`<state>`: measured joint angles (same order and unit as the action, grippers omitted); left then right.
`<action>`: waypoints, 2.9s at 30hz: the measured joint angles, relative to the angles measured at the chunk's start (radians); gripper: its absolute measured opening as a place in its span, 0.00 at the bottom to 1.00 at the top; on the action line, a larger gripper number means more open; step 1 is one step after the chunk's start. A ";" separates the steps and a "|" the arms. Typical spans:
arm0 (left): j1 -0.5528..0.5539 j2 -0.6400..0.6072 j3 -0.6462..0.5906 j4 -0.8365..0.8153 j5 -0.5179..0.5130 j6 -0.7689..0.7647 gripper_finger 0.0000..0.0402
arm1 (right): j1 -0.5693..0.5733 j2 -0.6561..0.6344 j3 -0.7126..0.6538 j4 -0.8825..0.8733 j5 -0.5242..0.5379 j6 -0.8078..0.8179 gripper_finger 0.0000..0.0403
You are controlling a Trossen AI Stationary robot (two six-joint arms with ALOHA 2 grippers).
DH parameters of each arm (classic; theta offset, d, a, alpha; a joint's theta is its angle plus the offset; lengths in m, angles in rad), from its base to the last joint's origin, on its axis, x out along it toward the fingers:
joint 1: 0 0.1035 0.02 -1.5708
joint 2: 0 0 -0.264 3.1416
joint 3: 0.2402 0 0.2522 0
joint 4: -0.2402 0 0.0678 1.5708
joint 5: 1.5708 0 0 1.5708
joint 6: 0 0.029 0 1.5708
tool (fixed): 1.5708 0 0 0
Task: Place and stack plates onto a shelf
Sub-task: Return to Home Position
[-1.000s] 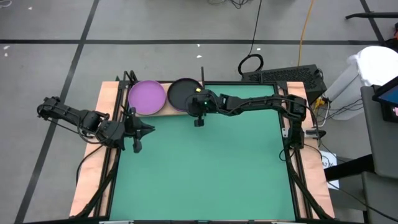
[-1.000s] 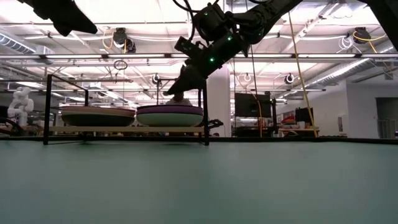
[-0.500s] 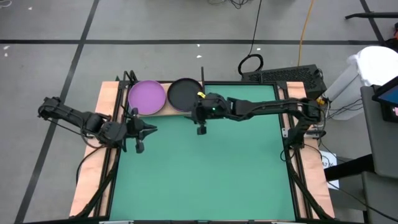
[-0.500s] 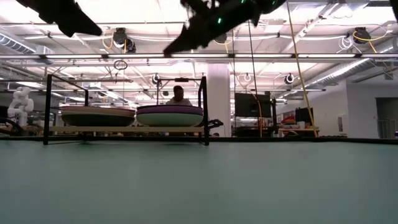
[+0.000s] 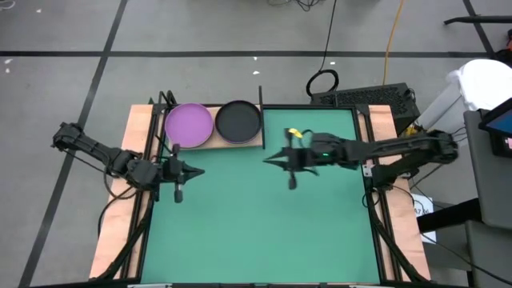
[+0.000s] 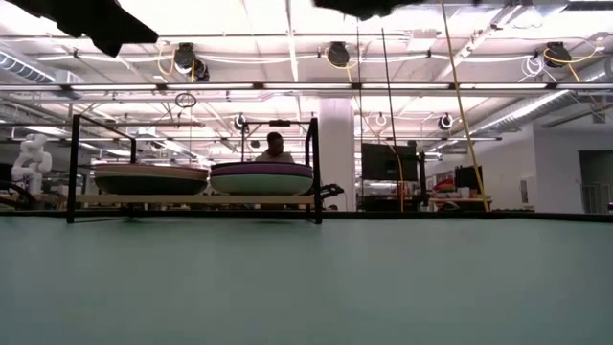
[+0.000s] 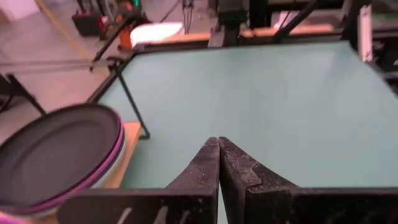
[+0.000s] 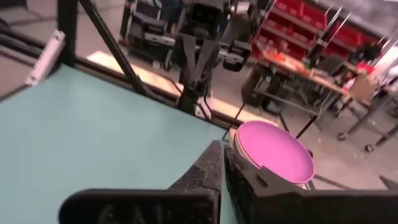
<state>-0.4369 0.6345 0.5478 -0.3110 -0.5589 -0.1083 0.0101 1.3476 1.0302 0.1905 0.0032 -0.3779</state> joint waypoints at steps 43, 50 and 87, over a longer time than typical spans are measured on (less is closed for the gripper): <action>0.079 -0.366 -0.538 0.666 0.211 0.264 0.00 | 0.023 -0.759 -1.011 0.445 -0.034 0.228 0.00; 0.080 -0.423 -0.538 0.569 0.212 0.245 0.00 | 0.010 -0.829 -1.013 0.364 -0.027 0.230 0.00; 0.232 -0.631 -0.536 0.359 0.302 0.254 0.00 | 0.009 -1.347 -1.015 -0.153 0.004 0.217 0.00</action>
<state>-0.2047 0.0032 0.0116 0.0482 -0.2574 0.1457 0.0193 0.0003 0.0151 0.0380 0.0071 -0.1612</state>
